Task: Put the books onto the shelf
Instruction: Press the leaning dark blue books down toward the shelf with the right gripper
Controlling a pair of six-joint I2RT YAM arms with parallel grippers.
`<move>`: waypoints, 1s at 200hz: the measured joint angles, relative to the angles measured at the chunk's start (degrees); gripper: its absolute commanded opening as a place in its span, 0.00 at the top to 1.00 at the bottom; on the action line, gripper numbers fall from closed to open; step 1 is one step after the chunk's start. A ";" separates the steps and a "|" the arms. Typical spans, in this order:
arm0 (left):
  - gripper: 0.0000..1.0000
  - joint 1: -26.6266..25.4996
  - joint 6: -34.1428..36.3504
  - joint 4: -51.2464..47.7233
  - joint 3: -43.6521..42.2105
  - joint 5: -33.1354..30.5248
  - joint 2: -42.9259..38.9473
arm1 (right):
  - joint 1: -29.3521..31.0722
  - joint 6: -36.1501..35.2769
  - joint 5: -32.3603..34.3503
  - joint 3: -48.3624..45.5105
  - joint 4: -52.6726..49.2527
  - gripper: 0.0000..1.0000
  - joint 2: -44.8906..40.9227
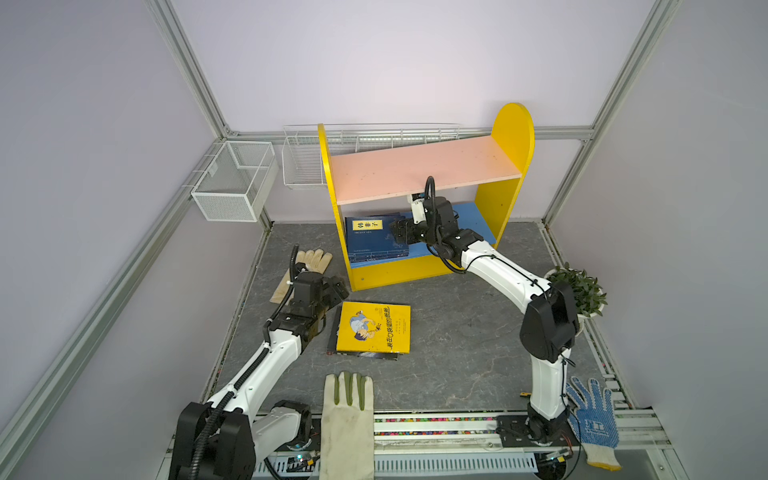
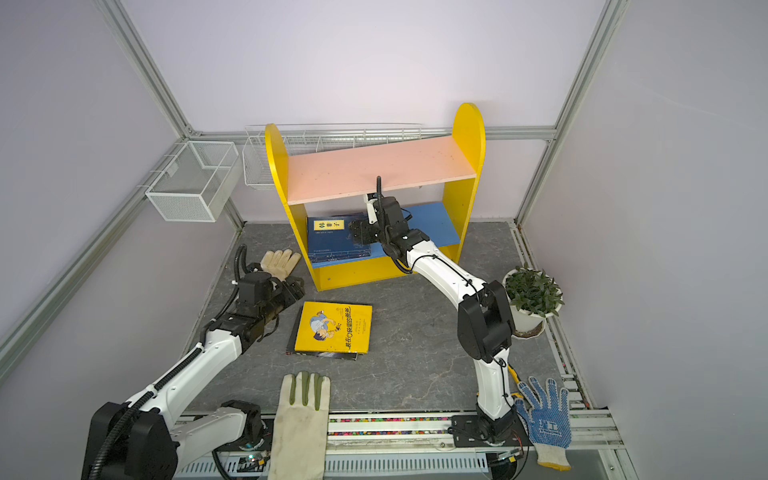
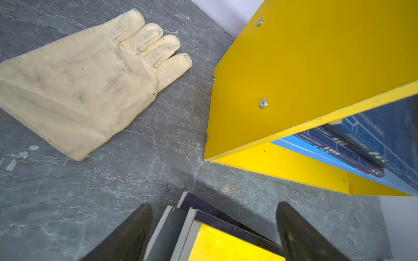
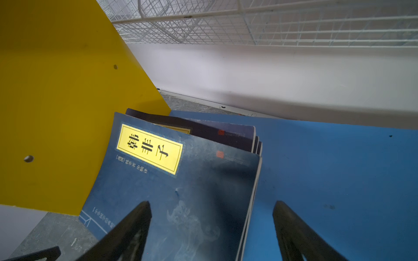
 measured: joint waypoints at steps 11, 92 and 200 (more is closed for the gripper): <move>0.14 0.00 0.04 0.46 0.04 0.39 0.02 | -0.20 -0.70 -0.31 -2.62 0.31 0.13 -1.75; 0.14 0.00 -0.33 2.12 0.09 1.51 2.86 | -0.28 -10.38 -3.96 -14.49 -3.45 0.13 -12.37; 0.15 0.00 -0.42 1.95 0.76 1.73 2.91 | -0.13 -24.04 -4.11 -0.90 -17.42 0.15 0.72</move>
